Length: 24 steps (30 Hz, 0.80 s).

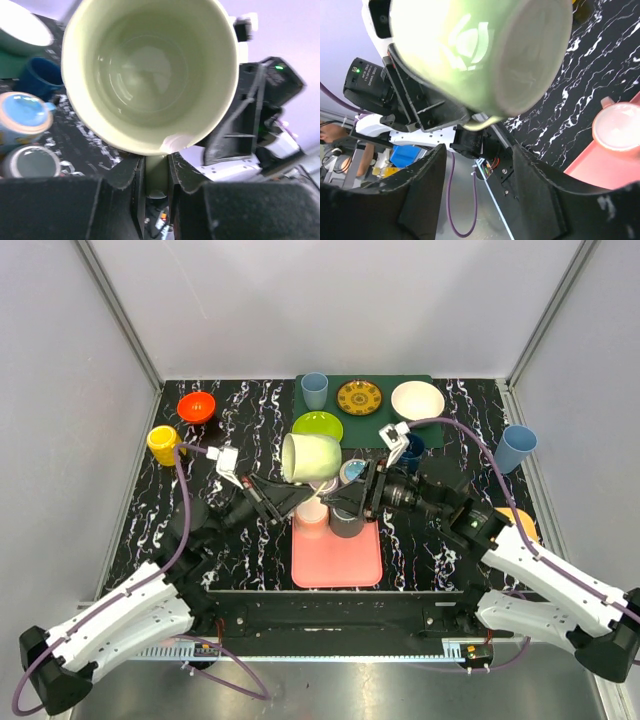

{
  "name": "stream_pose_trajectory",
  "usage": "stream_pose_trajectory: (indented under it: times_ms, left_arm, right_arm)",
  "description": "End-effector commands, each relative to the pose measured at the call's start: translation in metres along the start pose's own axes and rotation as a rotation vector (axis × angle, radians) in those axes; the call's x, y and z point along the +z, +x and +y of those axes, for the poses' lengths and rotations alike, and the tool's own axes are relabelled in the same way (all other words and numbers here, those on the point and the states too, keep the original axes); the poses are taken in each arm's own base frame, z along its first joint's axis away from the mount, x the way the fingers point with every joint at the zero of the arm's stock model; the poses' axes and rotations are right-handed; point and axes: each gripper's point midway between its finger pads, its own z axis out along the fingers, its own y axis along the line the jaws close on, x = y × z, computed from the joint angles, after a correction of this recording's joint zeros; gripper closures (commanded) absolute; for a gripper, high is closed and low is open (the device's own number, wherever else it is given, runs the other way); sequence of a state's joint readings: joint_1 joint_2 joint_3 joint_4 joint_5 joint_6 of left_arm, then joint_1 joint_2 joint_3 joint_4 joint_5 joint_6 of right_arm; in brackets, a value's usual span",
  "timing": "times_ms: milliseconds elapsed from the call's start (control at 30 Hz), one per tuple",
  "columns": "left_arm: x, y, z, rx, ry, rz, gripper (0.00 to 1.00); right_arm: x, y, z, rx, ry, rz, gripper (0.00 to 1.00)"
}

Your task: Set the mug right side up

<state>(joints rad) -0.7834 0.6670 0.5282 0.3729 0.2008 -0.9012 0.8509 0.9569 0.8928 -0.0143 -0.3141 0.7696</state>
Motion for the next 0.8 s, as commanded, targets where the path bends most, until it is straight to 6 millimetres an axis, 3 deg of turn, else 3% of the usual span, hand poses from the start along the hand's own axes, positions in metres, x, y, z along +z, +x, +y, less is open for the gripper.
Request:
stream_pose_trajectory:
  times_ms: [0, 100, 200, 233, 300, 333, 433, 633, 767]
  left_arm:
    - [-0.011, -0.072, -0.022, 0.191, -0.091, -0.215, 1.0]
    - [-0.018, -0.098, -0.011, 0.288, -0.25, -0.258, 1.0]
    - [-0.023, -0.119, 0.028, 0.419, -0.54, -0.233, 1.0]
    - [-0.031, -0.134, 0.047, 0.476, -0.677, -0.26, 1.0]
    - [-0.028, -0.137, 0.084, 0.53, -0.881, -0.141, 1.0]
    - [-0.03, -0.147, 0.101, 0.54, -0.95, -0.116, 1.0]
    - [-0.016, -0.159, 0.146, 0.497, -1.049, -0.051, 1.0]
    - [0.027, -0.181, 0.248, 0.403, -1.153, 0.032, 1.0]
    - [0.052, -0.189, 0.297, 0.397, -1.178, 0.07, 1.0]
  right_arm:
    - [-0.021, -0.03, 0.03, -0.127, -0.011, -0.069, 0.36]
    - [-0.029, -0.04, 0.021, -0.162, 0.085, -0.092, 0.35]
    - [-0.039, -0.051, 0.003, -0.177, 0.219, -0.131, 0.35]
    - [-0.043, -0.052, -0.013, -0.179, 0.304, -0.137, 0.35]
    - [-0.05, -0.056, -0.026, -0.188, 0.393, -0.148, 0.36]
    - [-0.056, -0.055, -0.042, -0.19, 0.477, -0.145, 0.36]
    - [-0.063, -0.053, -0.058, -0.208, 0.564, -0.14, 0.36]
    - [-0.071, -0.052, -0.07, -0.259, 0.603, -0.142, 0.36]
    - [-0.072, -0.05, -0.077, -0.286, 0.628, -0.136, 0.36]
